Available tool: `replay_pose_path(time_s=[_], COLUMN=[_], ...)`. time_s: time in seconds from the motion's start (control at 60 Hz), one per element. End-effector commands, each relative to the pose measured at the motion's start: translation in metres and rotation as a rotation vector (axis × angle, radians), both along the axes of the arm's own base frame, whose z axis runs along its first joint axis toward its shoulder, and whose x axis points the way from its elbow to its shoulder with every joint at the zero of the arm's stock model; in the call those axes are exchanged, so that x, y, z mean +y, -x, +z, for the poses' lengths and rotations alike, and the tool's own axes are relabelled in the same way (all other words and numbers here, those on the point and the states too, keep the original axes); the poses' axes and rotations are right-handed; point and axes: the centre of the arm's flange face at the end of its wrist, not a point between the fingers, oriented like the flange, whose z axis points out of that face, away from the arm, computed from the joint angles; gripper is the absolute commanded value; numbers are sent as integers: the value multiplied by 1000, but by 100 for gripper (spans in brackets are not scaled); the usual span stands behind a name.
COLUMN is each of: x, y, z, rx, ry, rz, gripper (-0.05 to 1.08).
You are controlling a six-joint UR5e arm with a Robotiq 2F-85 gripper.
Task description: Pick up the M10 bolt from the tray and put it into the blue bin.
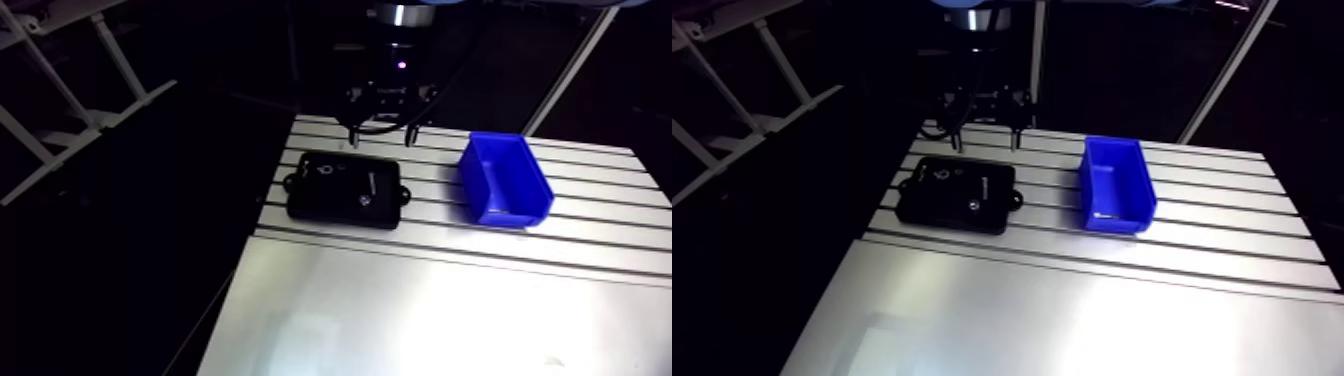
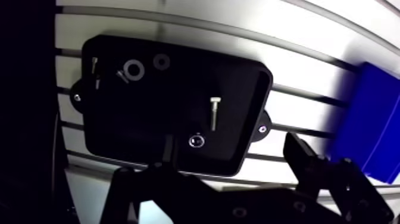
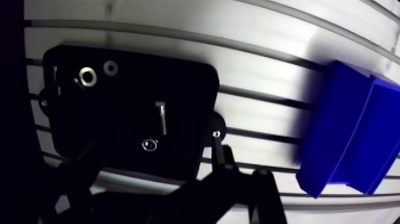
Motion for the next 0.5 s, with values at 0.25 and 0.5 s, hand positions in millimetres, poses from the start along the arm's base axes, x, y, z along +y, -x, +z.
replay_pose_path(time_s=[0.25, 0.5], x=[-10, -10], y=[-4, -5], z=[-26, -40], rx=[-10, -33], ry=[-5, -15], rz=[-41, -61], gripper=[17, 29])
